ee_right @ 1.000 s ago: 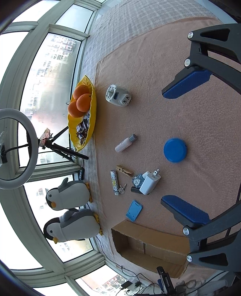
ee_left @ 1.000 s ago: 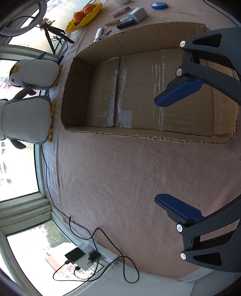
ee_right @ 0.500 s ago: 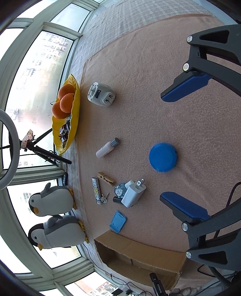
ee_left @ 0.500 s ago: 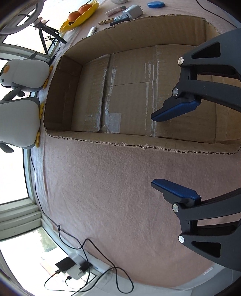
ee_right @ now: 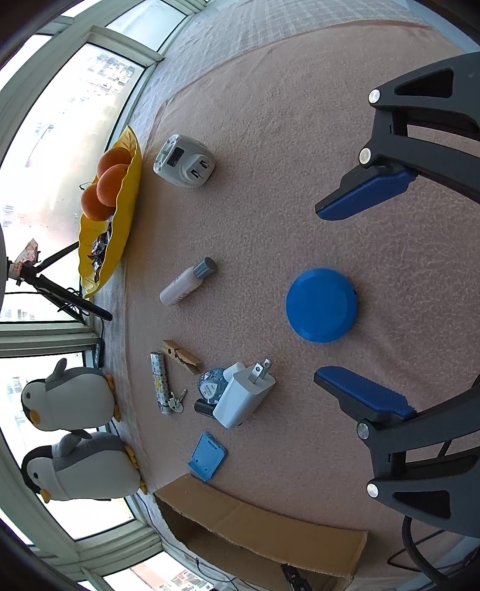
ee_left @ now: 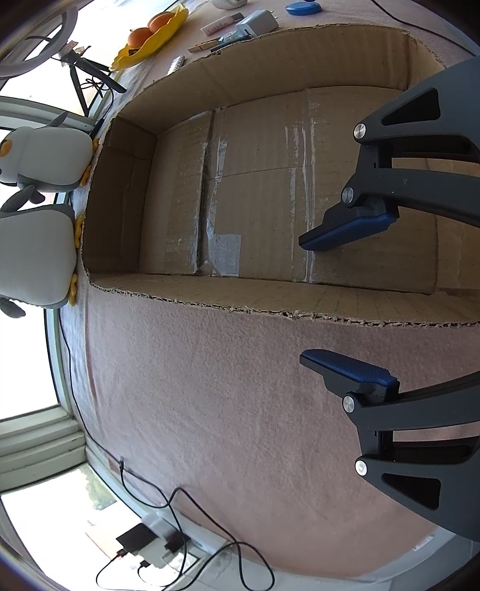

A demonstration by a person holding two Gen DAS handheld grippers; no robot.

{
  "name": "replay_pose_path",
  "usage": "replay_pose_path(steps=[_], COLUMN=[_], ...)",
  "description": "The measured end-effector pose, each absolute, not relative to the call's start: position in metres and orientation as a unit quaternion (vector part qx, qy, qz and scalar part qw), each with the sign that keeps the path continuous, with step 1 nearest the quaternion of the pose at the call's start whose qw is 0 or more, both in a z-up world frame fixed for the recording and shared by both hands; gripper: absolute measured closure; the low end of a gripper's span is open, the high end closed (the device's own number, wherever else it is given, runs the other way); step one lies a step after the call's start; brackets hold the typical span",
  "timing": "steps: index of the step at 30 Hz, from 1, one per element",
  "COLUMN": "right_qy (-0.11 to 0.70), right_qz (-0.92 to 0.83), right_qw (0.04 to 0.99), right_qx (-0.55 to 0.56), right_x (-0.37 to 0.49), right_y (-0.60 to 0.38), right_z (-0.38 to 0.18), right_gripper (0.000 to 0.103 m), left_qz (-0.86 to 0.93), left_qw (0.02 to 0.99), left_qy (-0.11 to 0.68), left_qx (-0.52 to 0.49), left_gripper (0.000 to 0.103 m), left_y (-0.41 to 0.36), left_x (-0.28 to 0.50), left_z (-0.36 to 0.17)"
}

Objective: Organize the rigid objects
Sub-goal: 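Move the left tool over the box while the right tool approaches the blue lid, then close the right gripper on the round blue lid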

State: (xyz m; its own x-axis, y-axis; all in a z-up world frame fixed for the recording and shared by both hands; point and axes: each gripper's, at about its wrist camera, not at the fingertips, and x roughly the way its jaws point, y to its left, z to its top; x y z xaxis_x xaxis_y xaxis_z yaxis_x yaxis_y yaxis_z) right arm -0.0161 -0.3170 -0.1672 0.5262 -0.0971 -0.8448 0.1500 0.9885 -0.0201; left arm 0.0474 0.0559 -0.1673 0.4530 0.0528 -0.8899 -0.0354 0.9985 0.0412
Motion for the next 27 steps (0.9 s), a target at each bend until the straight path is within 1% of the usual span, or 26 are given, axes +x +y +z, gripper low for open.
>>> replay_pose_path(steps=[1,2,9,14,21,24,25,27], right_qy=[0.486,0.490,0.505,0.514,0.517,0.517,0.517,0.518], right_qz=[-0.070,-0.069,-0.068,-0.067,-0.064,-0.060,-0.058,-0.059], right_qw=[0.871,0.869,0.860,0.855,0.853,0.853,0.853,0.853], right_qx=[0.031,0.034,0.031,0.030,0.026,0.027,0.025,0.022], right_x=[-0.014,-0.012,-0.006,-0.002,0.002,0.003,0.004,0.005], right_y=[-0.318,-0.319,-0.321,-0.321,-0.321,-0.319,-0.318,-0.316], right_z=[-0.170,-0.172,-0.184,-0.189,-0.191,-0.190,-0.190,-0.190], right_gripper=[0.034,0.035,0.036,0.042,0.045,0.052,0.057,0.057], left_qz=[0.026,0.025,0.026,0.026,0.025,0.025,0.025,0.025], left_qw=[0.852,0.852,0.852,0.852,0.852,0.852,0.852,0.852], left_qy=[0.523,0.523,0.522,0.522,0.522,0.522,0.522,0.522], left_qx=[0.008,0.010,0.010,0.009,0.010,0.009,0.010,0.010], left_gripper=[0.048,0.048,0.048,0.048,0.048,0.048,0.048,0.048], left_y=[0.056,0.056,0.055,0.055,0.055,0.055,0.055,0.055], left_x=[0.048,0.048,0.047,0.047,0.047,0.048,0.048,0.048], left_z=[-0.167,-0.167,-0.167,-0.167,-0.167,-0.167,-0.167,-0.167])
